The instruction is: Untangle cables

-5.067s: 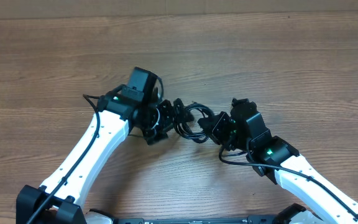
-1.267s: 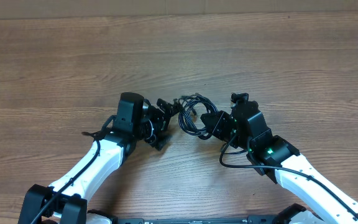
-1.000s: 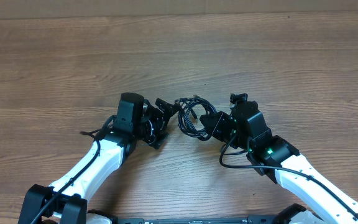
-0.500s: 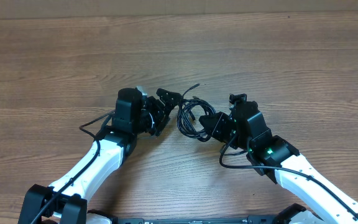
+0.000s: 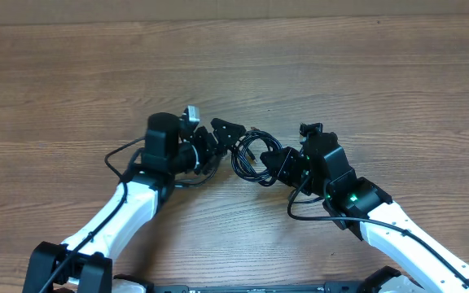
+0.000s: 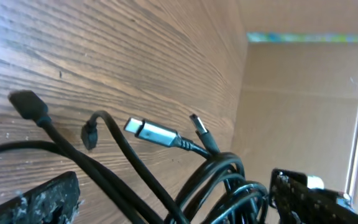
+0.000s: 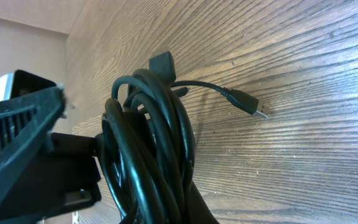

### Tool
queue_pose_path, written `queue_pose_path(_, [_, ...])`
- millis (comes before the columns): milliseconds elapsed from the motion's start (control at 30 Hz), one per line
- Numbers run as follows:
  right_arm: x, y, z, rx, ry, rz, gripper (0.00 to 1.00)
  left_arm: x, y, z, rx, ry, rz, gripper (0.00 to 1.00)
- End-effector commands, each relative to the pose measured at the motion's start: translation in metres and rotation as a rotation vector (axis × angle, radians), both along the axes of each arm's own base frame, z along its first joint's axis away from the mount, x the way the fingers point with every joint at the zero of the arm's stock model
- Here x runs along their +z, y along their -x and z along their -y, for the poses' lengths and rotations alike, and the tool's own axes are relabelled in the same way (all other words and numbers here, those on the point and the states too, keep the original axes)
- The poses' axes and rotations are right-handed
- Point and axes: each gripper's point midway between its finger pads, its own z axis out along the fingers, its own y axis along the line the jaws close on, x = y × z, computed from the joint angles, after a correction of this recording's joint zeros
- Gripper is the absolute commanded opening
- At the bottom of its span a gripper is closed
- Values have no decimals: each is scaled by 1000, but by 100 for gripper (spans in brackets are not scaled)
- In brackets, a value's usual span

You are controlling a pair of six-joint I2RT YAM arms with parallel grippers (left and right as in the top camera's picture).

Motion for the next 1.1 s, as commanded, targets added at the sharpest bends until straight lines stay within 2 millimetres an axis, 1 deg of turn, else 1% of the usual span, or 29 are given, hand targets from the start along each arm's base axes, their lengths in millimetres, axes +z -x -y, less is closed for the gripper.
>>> queue_pose_path(0, [2, 1, -2, 12, -6, 9, 4, 11, 8, -7, -109, 42, 53, 100])
queue_pose_path(67, [2, 0, -2, 43, 23, 45, 4, 11, 11, -15, -112, 47, 37, 100])
queue_pose_path(133, [2, 1, -2, 107, 78, 111, 4, 6, 16, -21, -113, 35, 11, 100])
queue_pose_path(167, [2, 1, -2, 156, 119, 161, 4, 3, 19, -24, -113, 26, -7, 98])
queue_pose_path(200, [2, 1, -2, 185, 145, 192, 4, 0, 22, -25, -113, 21, -26, 95])
queue_pose_path(300, [4, -1, -3, 257, 201, 279, 4, -10, 33, -26, -128, 6, -82, 82])
queue_pose_path(333, [5, -1, -4, 275, 214, 301, 4, -12, 36, -26, -136, 0, -93, 81])
queue_pose_path(433, [8, -3, -5, 338, 268, 386, 4, -17, 43, -26, -161, -18, -106, 82])
queue_pose_path(600, [9, -4, -5, 432, 353, 493, 4, -24, 50, -27, -173, -40, -130, 86])
queue_pose_path(700, [8, -3, -5, 479, 395, 536, 4, -31, 53, -31, -133, -44, -202, 90])
queue_pose_path(833, [7, -2, -5, 506, 419, 559, 4, -32, 53, -32, -58, 0, -314, 90])
queue_pose_path(1067, [7, -1, -6, 514, 414, 559, 4, -42, 45, -42, 79, -20, -407, 93])
